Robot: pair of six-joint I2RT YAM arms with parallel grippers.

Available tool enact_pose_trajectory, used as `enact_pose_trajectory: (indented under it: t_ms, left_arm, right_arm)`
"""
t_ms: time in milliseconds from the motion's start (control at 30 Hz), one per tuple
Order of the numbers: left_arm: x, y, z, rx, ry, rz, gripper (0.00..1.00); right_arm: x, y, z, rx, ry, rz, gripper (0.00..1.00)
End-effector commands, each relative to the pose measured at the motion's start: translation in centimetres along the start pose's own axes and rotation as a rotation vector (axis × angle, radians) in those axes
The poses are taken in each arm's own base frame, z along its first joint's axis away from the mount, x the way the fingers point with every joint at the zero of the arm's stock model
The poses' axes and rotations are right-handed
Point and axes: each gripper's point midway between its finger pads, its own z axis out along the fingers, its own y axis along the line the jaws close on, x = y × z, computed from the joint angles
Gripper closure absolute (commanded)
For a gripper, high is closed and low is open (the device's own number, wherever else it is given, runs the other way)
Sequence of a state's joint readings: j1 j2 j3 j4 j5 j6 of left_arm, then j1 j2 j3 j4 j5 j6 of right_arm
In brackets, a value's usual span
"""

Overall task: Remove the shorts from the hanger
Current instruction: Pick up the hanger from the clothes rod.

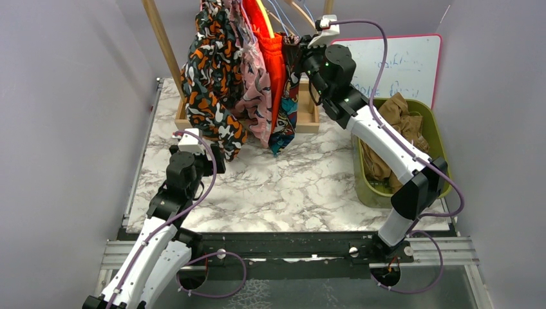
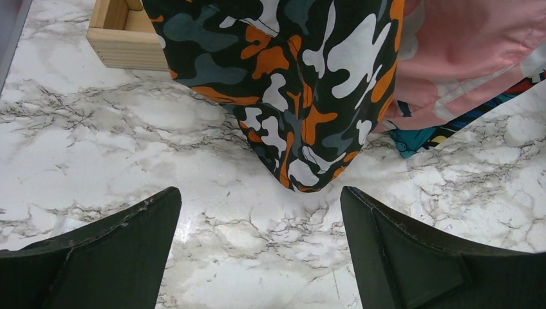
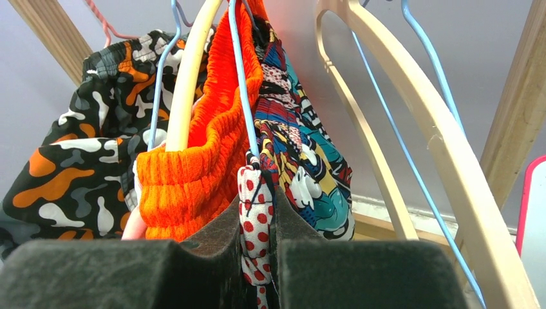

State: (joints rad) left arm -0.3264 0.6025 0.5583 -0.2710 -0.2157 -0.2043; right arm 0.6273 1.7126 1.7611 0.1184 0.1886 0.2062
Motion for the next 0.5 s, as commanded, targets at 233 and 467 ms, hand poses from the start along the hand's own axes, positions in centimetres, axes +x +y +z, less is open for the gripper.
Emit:
enact_pose_trajectory:
  t_ms: [233,467]
  left_arm:
    - [-0.3,-0.2,0.0,0.016,-0.016,0.002,0.04]
    - [-0.2,-0.2,0.0,0.018,-0.014,0.003,0.04]
  right_arm:
    - [-9.3,1.5,-1.3,-0.025,-0.235,0.096,0.99]
    - [-10.7,1.5,-2.0,-0.020,-0.260,0.107,0.99]
